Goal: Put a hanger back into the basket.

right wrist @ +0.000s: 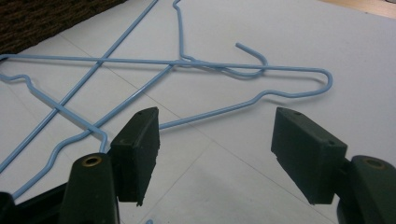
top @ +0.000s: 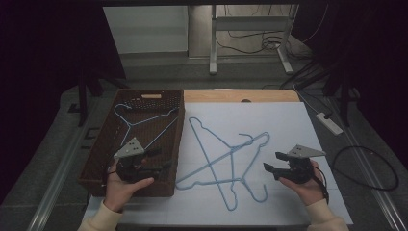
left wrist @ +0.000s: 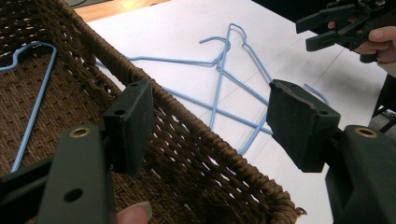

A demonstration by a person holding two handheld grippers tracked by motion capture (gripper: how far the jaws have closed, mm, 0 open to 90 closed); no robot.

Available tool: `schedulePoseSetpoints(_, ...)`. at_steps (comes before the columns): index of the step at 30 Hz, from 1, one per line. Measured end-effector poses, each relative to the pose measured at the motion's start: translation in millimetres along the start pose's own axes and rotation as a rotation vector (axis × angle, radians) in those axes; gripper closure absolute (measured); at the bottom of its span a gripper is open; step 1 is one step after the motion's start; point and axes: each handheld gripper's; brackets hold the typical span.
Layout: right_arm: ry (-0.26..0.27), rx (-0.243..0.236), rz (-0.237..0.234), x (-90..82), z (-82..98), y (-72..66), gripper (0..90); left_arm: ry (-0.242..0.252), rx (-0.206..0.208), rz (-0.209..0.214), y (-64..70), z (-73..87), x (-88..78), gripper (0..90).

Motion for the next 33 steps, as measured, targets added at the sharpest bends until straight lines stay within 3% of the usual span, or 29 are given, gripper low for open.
schedulePoseSetpoints(10, -0.080, -0.029, -0.019, 4.4, -5.0, -9.8, 32.6, -0.019, 0.016, 0.001, 3.3, 1.3, 3.1, 33.3)
schedulePoseSetpoints(15, -0.163, -0.059, -0.023, 8.0, -3.9, -23.3, 31.3, -0.023, 0.014, 0.003, 3.7, 2.2, 4.6, 33.4)
schedulePoseSetpoints(23, -0.242, -0.073, -0.030, 16.3, -4.3, -45.3, 29.0, -0.025, 0.016, 0.001, 5.4, 2.8, 5.4, 33.4)
schedulePoseSetpoints(29, -0.297, -0.082, -0.053, 26.2, -1.6, -57.5, 31.9, -0.026, 0.019, 0.000, 6.0, 3.0, 5.4, 33.5)
schedulePoseSetpoints(33, -0.338, -0.093, -0.043, 34.2, 0.4, -63.9, 36.3, -0.025, 0.021, -0.002, 6.6, 3.7, 6.0, 33.5)
Point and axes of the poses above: each handheld gripper's, and its own axes: x roughly forward along the jaws, z roughly out of its underside, y roughly to its right, and after that the axes turned 7 degrees about x, right-handed
